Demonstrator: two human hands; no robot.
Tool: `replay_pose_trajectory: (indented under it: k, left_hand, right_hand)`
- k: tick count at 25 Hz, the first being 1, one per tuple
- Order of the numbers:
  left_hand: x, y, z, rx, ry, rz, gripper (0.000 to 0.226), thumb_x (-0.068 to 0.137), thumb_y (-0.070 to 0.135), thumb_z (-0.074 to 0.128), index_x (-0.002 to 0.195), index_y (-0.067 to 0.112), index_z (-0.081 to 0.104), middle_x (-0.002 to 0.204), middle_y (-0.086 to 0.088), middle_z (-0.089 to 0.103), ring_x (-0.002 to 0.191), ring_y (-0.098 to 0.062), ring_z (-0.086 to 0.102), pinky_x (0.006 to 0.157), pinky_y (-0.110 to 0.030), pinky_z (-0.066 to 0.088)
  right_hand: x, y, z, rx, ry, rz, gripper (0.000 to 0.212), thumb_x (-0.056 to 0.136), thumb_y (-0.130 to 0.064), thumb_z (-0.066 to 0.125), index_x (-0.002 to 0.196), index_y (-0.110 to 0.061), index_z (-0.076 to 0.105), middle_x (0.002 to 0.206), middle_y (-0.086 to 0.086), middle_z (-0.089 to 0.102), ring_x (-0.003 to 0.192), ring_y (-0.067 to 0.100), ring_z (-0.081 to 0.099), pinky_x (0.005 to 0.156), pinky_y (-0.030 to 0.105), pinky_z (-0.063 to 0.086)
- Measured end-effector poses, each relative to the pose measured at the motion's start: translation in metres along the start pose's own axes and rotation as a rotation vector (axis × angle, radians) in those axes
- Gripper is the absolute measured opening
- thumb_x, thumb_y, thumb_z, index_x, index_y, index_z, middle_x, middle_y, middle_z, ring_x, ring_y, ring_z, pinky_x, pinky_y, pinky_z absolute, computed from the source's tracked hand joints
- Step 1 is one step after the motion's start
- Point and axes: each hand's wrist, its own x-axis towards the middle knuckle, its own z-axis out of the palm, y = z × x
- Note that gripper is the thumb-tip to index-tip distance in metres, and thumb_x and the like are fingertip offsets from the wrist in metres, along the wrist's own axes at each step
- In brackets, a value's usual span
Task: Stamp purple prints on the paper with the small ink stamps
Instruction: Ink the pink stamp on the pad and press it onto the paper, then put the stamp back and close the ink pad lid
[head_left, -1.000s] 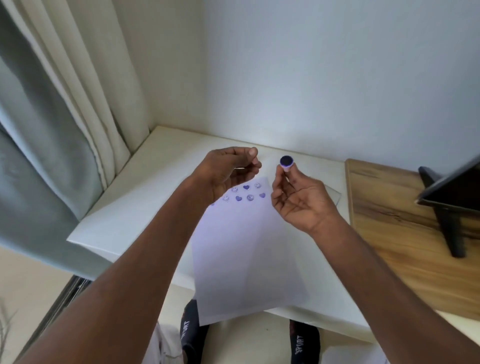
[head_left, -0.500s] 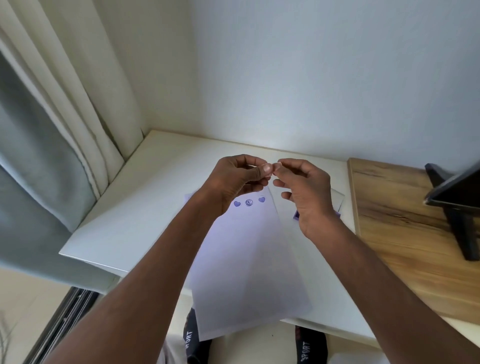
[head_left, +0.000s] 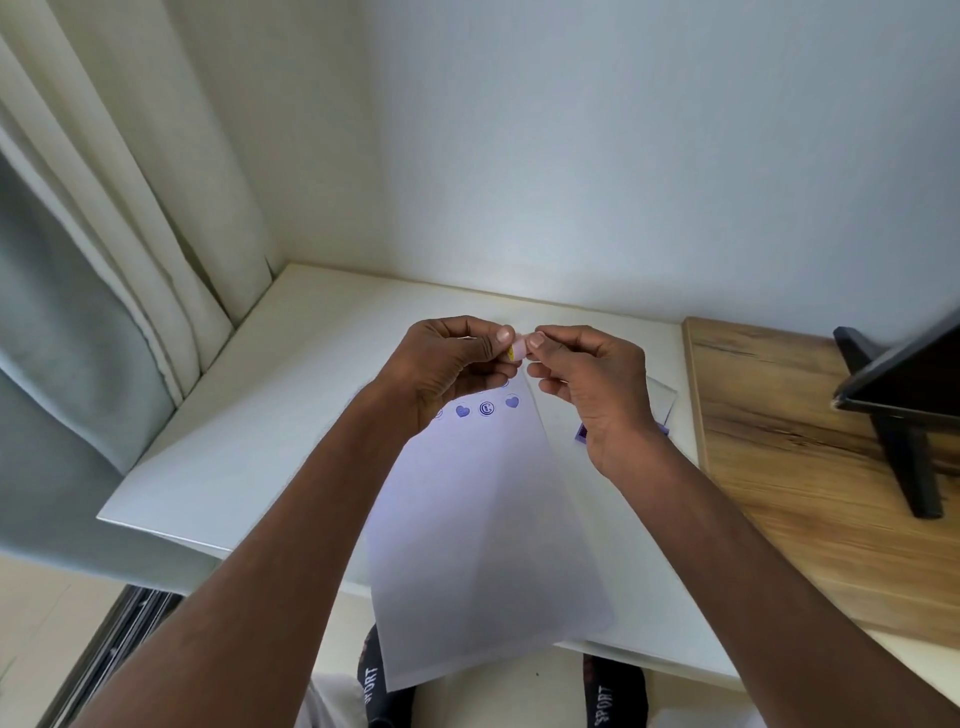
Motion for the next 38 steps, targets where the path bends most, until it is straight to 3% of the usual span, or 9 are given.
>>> replay_pose_trajectory:
  k: [6,10,13,18,21,25,29,35,38]
  left_hand:
    - [0.0,-0.011,0.008,-0.043,0.054,-0.136,0.022,0.089,0.021,0.078,0.094,0.0,0.074,0.073,-0.01,0.071,0.062,-0.021,0.06,0.057,-0.027,0.054]
    - [0.001,-0.004,0.0,0.032,0.076,-0.128,0.032,0.085,0.022,0.082,0.099,-0.005,0.074,0.077,-0.014,0.068,0.059,-0.021,0.057,0.053,-0.026,0.052]
    - [-0.003,0.001,-0.011,0.081,0.124,-0.109,0.017,0.084,0.018,0.082,0.084,0.003,0.074,0.075,-0.013,0.071,0.058,-0.019,0.061,0.055,-0.026,0.055]
    - [-0.011,0.015,-0.024,0.202,0.171,-0.075,0.025,0.085,0.011,0.082,0.104,-0.002,0.076,0.095,-0.022,0.078,0.075,-0.022,0.071,0.079,-0.033,0.062]
    - [-0.009,0.014,-0.016,0.207,0.288,-0.002,0.024,0.084,0.013,0.082,0.104,0.001,0.076,0.097,-0.021,0.079,0.077,-0.023,0.073,0.083,-0.038,0.062]
    - [-0.006,0.005,-0.012,0.604,0.411,0.071,0.01,0.084,0.018,0.077,0.092,0.012,0.077,0.087,-0.013,0.078,0.075,-0.027,0.076,0.074,-0.037,0.06]
    - [-0.008,-0.005,-0.01,1.008,0.333,0.057,0.005,0.082,0.021,0.071,0.083,0.02,0.076,0.079,-0.004,0.076,0.065,-0.026,0.072,0.07,-0.03,0.056]
    - [-0.012,-0.02,-0.002,1.247,0.143,-0.038,0.03,0.083,0.032,0.075,0.112,0.027,0.072,0.112,-0.005,0.067,0.103,-0.03,0.065,0.083,-0.034,0.053]
    - [-0.013,-0.029,0.007,1.336,0.042,-0.054,0.046,0.083,0.035,0.077,0.125,0.024,0.064,0.119,-0.007,0.065,0.106,-0.031,0.064,0.087,-0.038,0.054]
  right_hand:
    - [-0.005,0.006,-0.004,0.373,-0.139,0.412,0.01,0.089,-0.008,0.077,0.097,-0.003,0.076,0.086,0.012,0.079,0.073,0.017,0.076,0.068,0.024,0.062]
    - [-0.008,0.012,0.007,0.589,-0.17,0.569,0.023,0.091,-0.009,0.076,0.111,0.0,0.074,0.105,0.016,0.08,0.086,0.017,0.076,0.069,0.025,0.063]
    - [-0.006,0.013,0.018,0.582,-0.191,0.607,0.023,0.092,-0.007,0.075,0.113,0.002,0.073,0.094,0.016,0.08,0.078,0.017,0.078,0.068,0.026,0.064]
    - [0.007,0.007,0.03,0.528,-0.167,0.566,0.015,0.092,-0.003,0.073,0.106,0.0,0.073,0.085,0.012,0.079,0.075,0.016,0.076,0.071,0.024,0.064]
    - [0.021,0.005,0.036,0.491,-0.141,0.551,0.018,0.09,-0.004,0.076,0.107,-0.002,0.073,0.09,0.011,0.077,0.079,0.015,0.073,0.06,0.02,0.061]
    - [0.044,0.009,0.034,0.211,0.071,0.32,0.019,0.077,-0.011,0.086,0.094,-0.012,0.076,0.084,0.003,0.077,0.064,0.015,0.066,0.045,0.018,0.044]
    - [0.058,0.025,0.028,-0.493,0.321,-0.079,0.018,0.069,-0.032,0.085,0.08,-0.024,0.074,0.082,-0.011,0.078,0.079,0.017,0.071,0.07,0.029,0.053]
    - [0.068,0.045,0.029,-0.833,0.308,-0.3,0.007,0.085,-0.028,0.075,0.091,-0.029,0.07,0.099,-0.01,0.078,0.094,0.029,0.069,0.076,0.036,0.051]
    - [0.066,0.051,0.037,-0.901,0.261,-0.377,0.011,0.088,-0.024,0.073,0.097,-0.03,0.073,0.099,-0.004,0.079,0.094,0.032,0.07,0.069,0.032,0.046]
